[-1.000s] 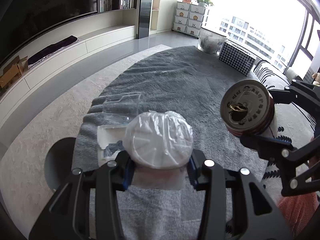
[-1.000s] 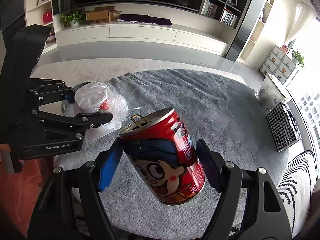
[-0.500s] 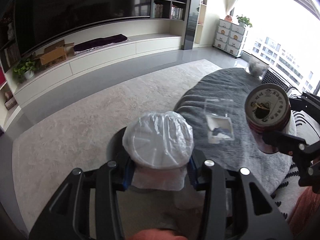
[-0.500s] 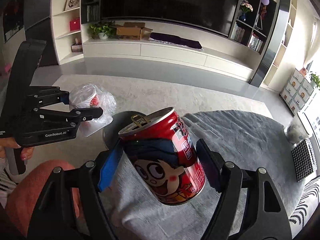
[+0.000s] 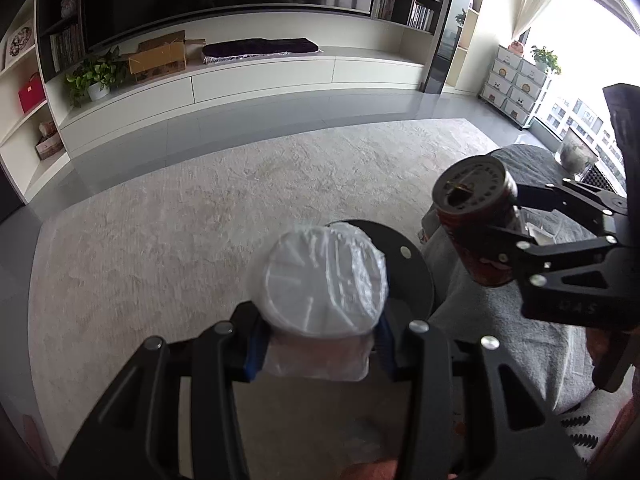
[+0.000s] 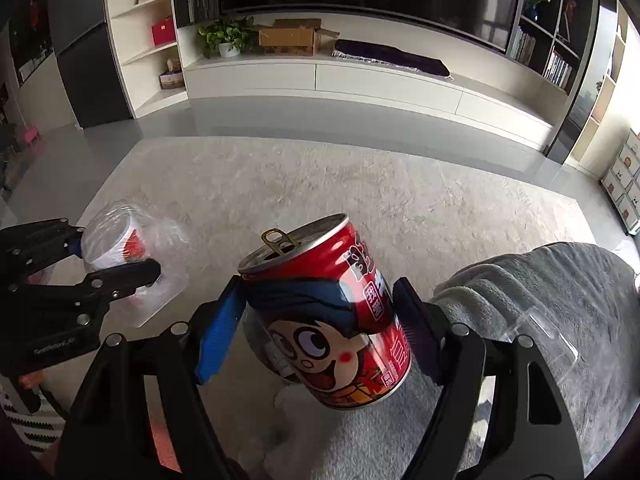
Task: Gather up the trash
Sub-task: 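Carry both to grey bin and open right tool to drop red can, then open left tool over grey bin to drop white plastic bag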
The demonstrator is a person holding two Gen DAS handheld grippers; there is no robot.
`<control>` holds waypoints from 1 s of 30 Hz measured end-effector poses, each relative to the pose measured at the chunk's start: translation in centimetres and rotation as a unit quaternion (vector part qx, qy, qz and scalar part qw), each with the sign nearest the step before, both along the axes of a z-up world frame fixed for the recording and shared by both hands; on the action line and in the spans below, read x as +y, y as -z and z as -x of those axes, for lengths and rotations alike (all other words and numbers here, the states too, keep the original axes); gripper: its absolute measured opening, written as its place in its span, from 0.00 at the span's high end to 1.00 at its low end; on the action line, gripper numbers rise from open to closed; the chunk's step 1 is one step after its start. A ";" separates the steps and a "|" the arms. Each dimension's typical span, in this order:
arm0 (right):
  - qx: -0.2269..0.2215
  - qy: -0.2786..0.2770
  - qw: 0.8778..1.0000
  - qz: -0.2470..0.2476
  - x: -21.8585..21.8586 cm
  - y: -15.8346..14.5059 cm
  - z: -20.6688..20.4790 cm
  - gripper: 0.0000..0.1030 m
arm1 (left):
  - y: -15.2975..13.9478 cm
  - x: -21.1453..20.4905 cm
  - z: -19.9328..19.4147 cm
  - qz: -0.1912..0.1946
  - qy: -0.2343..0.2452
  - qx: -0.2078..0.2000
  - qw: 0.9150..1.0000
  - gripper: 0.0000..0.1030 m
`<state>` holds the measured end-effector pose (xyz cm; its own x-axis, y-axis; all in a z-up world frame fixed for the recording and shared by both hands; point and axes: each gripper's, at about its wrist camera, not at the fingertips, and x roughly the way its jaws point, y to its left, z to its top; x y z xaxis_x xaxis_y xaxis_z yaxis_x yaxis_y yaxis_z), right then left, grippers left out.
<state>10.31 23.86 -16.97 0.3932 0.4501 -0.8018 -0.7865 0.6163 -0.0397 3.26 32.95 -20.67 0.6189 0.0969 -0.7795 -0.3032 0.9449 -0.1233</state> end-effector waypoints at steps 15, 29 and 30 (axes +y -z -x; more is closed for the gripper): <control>-0.012 0.034 0.999 0.004 -3.7 0.4 -1.4 0.24 | 2.2 -2.2 -5.3 0.001 0.051 0.011 0.999 0.57; -0.024 0.108 0.994 0.014 -13.4 -1.0 0.0 0.24 | 3.5 -5.9 -8.8 0.007 0.088 0.038 0.995 0.36; -0.025 0.113 0.993 0.015 -13.8 -1.0 0.0 0.24 | 3.4 -6.1 -8.7 0.006 0.088 0.037 0.995 0.31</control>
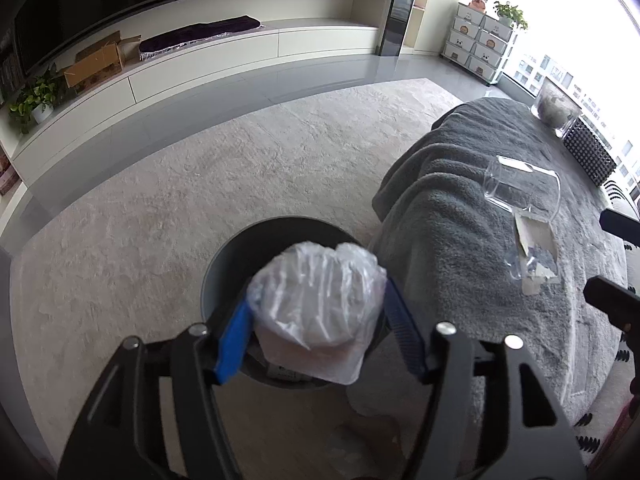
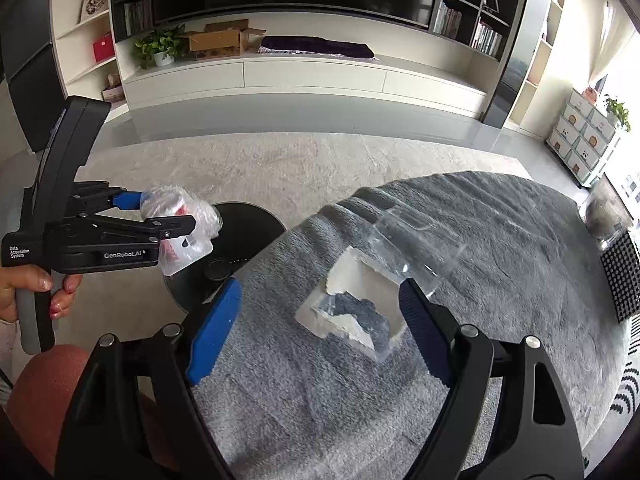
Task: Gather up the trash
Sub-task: 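Open left tool over grey bin to drop white plastic bag, then move left tool to white paper tray while right tool moves to clear cup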
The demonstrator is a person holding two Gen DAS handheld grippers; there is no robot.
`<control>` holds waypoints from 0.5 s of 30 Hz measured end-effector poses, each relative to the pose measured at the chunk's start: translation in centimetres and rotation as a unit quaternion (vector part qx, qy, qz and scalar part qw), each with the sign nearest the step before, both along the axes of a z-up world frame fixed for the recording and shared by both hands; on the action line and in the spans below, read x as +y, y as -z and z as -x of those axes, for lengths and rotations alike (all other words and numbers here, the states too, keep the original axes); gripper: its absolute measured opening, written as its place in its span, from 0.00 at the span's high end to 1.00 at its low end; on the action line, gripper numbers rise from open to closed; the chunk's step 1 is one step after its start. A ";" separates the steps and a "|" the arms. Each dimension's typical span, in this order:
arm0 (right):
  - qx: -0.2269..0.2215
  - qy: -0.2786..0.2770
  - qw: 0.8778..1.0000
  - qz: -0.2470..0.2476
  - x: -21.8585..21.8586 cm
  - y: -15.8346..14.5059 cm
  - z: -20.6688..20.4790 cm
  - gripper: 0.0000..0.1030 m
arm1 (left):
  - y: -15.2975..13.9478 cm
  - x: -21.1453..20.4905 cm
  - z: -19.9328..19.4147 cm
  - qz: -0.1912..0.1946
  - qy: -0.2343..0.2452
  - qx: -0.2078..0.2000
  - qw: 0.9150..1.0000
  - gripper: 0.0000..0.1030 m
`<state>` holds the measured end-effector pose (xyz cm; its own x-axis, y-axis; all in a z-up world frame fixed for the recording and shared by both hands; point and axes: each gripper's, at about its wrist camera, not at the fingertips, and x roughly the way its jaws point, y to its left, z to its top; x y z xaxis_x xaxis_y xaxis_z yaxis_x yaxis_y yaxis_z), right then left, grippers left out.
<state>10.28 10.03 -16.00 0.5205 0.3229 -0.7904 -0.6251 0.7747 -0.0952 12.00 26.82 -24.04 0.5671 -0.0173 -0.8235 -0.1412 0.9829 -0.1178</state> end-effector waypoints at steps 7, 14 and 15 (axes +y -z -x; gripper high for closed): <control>0.000 0.031 0.999 -0.007 -4.0 -0.3 0.0 0.24 | -2.0 -2.2 1.2 -0.010 0.019 -0.013 1.000 0.28; -0.003 0.054 0.998 -0.021 -7.4 -1.9 0.2 0.24 | -4.3 -5.9 2.4 0.000 0.054 -0.026 0.998 0.28; -0.004 0.056 0.998 -0.023 -8.0 -2.1 0.3 0.25 | -4.6 -6.5 2.4 0.001 0.059 -0.028 0.998 0.28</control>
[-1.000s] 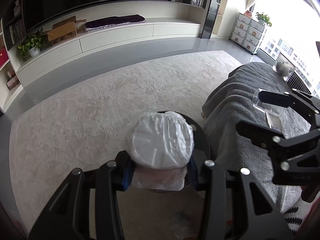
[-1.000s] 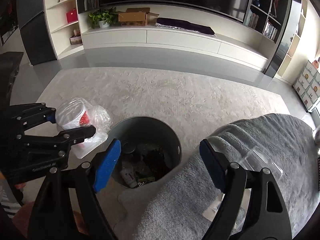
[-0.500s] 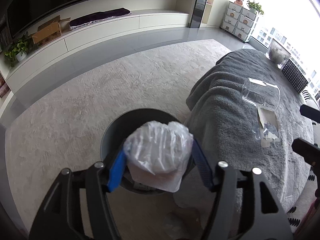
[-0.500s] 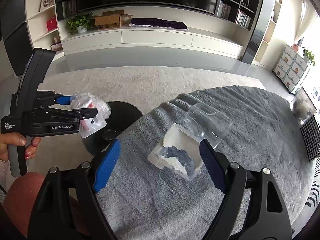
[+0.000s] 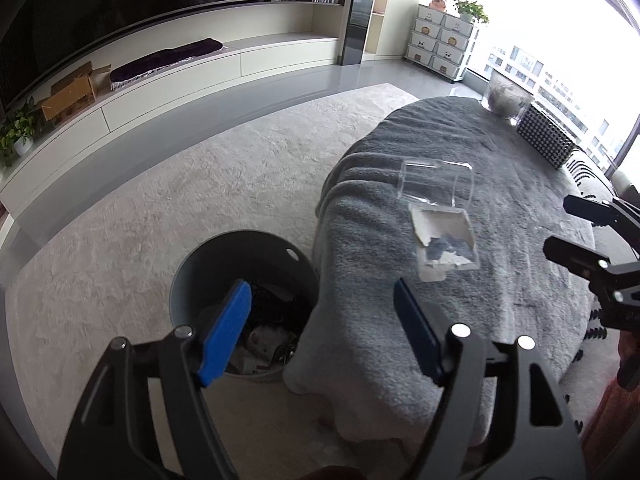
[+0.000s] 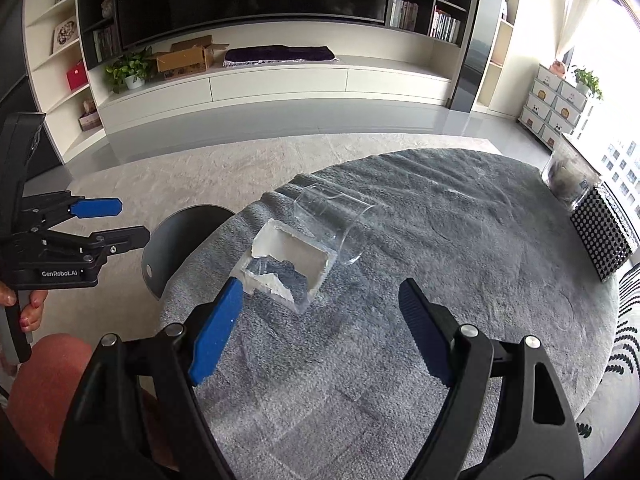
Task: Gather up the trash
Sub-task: 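Move left tool to white paper tray while right tool moves to clear cup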
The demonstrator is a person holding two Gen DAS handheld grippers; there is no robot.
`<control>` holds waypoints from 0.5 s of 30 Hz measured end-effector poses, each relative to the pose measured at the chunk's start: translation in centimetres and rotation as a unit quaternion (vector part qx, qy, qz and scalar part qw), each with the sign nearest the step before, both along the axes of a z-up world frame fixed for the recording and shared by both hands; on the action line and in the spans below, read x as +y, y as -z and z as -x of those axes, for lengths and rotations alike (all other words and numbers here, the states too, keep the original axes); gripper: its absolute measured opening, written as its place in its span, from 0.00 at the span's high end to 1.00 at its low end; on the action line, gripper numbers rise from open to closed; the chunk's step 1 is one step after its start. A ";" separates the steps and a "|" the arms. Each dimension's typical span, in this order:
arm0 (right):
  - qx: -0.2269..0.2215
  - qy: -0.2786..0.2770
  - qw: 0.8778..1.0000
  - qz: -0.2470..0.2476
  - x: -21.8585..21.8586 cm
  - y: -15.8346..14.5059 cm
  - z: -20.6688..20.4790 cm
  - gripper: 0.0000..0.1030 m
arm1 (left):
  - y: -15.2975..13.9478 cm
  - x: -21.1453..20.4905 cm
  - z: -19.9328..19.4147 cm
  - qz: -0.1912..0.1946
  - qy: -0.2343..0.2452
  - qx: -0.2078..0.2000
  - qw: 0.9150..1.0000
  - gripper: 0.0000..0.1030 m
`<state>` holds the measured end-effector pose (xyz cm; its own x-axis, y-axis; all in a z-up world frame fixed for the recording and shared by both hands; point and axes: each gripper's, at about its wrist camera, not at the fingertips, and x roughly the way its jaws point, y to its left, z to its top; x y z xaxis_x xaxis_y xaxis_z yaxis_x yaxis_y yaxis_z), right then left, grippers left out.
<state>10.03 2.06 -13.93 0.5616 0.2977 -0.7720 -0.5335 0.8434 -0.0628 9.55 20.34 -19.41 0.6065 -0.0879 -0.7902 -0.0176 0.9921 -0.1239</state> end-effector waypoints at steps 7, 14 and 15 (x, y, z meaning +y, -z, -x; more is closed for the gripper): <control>-0.002 0.002 1.000 -0.008 -2.0 -1.6 0.6 0.33 | -2.0 -3.5 -0.1 0.006 0.026 -0.012 1.000 0.28; 0.007 0.002 0.999 -0.045 -2.4 -1.3 -2.0 0.37 | -1.6 -5.7 -2.2 -0.001 0.037 -0.010 0.999 0.28; 0.013 0.000 0.999 -0.051 -2.2 -0.9 -2.8 0.39 | -1.2 -6.0 -2.7 -0.002 0.039 -0.009 0.999 0.28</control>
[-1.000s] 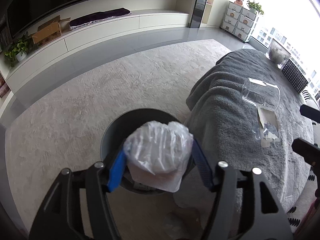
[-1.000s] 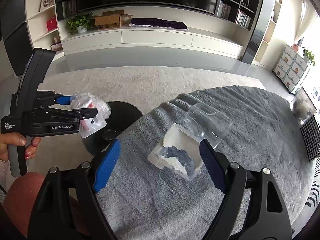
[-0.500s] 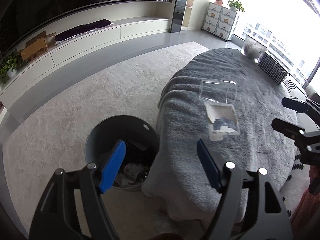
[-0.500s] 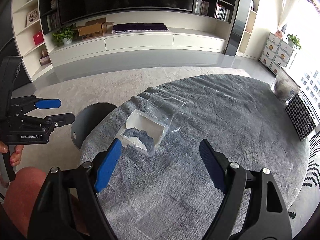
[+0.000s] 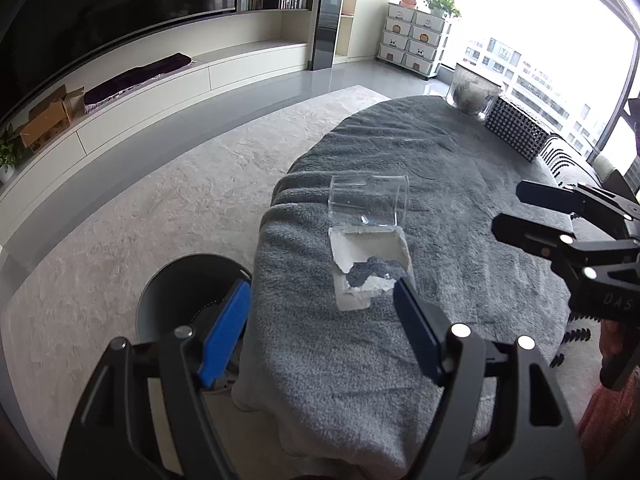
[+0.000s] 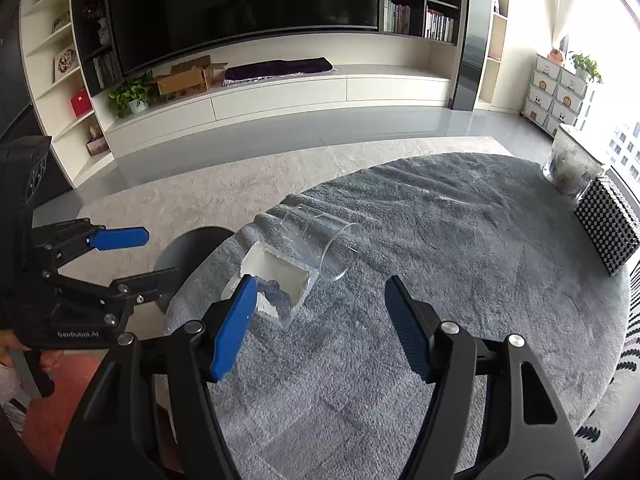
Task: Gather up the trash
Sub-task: 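Move left tool to white paper tray while right tool moves to clear cup, then close left tool on white paper tray while right tool closes on clear cup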
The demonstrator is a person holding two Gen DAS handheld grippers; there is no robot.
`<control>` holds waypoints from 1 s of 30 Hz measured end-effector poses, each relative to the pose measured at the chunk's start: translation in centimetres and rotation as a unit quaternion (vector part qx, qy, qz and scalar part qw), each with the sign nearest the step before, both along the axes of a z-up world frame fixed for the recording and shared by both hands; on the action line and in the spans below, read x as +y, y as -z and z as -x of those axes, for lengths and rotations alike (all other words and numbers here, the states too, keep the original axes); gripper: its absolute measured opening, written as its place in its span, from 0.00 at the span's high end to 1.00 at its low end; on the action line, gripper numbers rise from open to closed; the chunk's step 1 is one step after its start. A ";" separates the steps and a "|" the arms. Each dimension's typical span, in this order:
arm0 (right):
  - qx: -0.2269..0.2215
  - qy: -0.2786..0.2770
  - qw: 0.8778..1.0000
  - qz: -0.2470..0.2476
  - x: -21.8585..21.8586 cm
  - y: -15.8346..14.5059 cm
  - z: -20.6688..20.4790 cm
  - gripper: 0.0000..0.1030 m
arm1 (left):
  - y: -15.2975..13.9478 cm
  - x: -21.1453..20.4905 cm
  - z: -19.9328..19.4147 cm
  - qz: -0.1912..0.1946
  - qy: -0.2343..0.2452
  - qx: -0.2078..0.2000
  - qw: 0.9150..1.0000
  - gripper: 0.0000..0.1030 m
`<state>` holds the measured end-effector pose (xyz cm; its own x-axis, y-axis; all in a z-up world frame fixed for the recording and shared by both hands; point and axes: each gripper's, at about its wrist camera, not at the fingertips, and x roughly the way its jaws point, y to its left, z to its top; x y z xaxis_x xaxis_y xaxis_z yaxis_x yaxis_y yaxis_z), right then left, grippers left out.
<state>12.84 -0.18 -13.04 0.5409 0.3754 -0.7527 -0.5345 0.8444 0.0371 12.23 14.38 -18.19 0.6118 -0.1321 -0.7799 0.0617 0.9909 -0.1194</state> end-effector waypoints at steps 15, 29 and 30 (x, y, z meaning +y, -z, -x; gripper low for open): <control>0.063 -0.035 0.997 0.009 2.7 7.3 -7.3 0.54 | 6.0 -1.8 -5.7 -0.026 0.033 0.040 0.998 0.29; 0.075 -0.084 0.994 -0.008 4.5 8.4 -8.7 0.86 | 8.1 -2.1 -6.6 0.011 0.054 0.059 0.997 0.63; 0.073 -0.088 0.993 -0.010 4.6 8.3 -8.6 0.89 | 8.0 -2.2 -6.6 0.014 0.058 0.059 0.996 0.69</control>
<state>21.47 4.41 -21.30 0.3514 0.4697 -0.8099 -0.6617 0.7365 0.1401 18.82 12.21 -26.24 0.4956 -0.2192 -0.8404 0.1585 0.9742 -0.1606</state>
